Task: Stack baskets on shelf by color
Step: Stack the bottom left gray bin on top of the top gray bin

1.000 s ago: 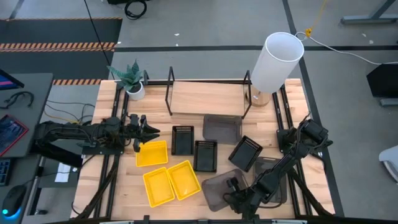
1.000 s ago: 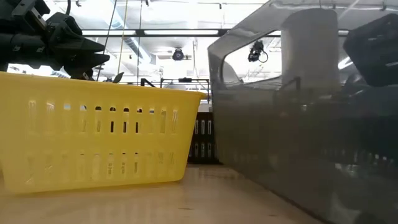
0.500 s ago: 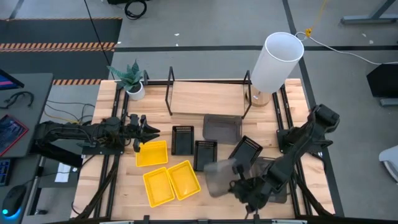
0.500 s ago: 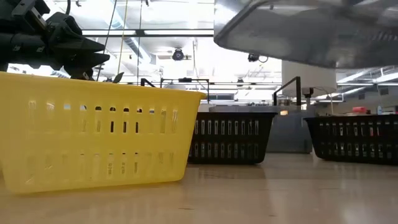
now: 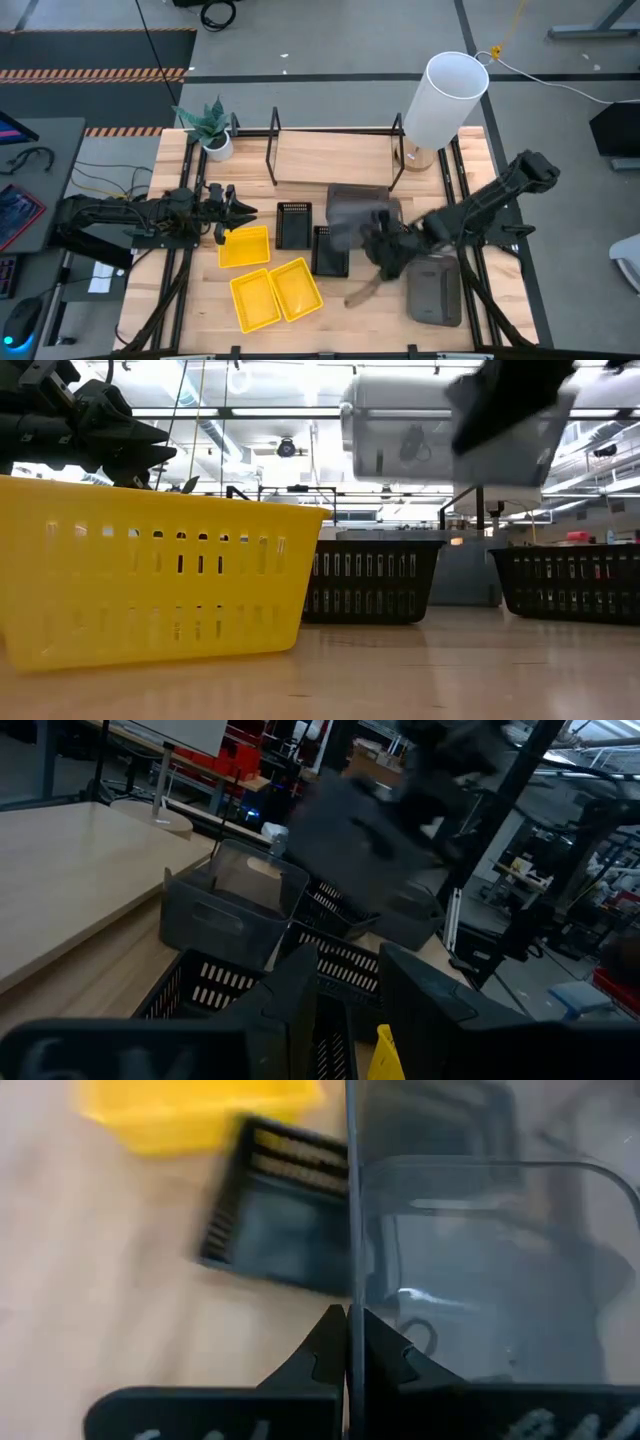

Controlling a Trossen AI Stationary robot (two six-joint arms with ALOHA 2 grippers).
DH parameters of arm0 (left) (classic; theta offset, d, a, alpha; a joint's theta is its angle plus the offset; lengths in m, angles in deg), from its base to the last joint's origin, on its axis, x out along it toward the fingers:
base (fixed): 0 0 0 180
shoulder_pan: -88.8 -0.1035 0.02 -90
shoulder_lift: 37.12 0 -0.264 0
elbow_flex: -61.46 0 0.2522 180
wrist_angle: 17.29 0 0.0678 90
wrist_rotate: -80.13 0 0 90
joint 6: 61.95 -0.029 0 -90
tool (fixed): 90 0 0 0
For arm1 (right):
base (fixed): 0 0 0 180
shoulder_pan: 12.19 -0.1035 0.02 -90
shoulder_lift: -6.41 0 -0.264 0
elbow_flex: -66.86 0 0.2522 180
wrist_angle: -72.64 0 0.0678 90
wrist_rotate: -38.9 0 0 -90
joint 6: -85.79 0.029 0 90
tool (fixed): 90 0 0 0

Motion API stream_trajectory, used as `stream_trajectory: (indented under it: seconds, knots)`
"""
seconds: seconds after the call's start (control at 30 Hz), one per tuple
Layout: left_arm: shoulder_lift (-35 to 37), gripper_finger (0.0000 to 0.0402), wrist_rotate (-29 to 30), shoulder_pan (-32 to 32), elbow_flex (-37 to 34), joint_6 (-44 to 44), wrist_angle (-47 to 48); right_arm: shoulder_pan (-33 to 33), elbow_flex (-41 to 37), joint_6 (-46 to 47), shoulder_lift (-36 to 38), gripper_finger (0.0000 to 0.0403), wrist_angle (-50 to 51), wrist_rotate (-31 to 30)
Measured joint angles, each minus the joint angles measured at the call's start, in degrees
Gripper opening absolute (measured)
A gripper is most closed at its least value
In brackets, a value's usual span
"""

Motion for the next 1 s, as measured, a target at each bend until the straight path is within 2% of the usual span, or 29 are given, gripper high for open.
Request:
stream_trajectory:
  seconds: [0.17,0.43,0.67,1.0]
  knots:
    - [0.0,0.0117,0.0,0.0,0.0,0.0,0.0,8.1,-5.3,-6.1,3.5,0.001,-4.7,1.1]
    - [0.0,0.0117,0.0,0.0,0.0,0.0,0.0,17.6,-9.2,-12.4,3.5,0.001,-10.2,11.5]
    - [0.0,0.0117,0.0,0.0,0.0,0.0,0.0,20.1,-11.4,-11.4,3.5,0.0012,-12.9,13.9]
    - [0.0,0.0117,0.0,0.0,0.0,0.0,0.0,21.0,-11.9,-10.0,3.5,0.0058,-14.7,15.5]
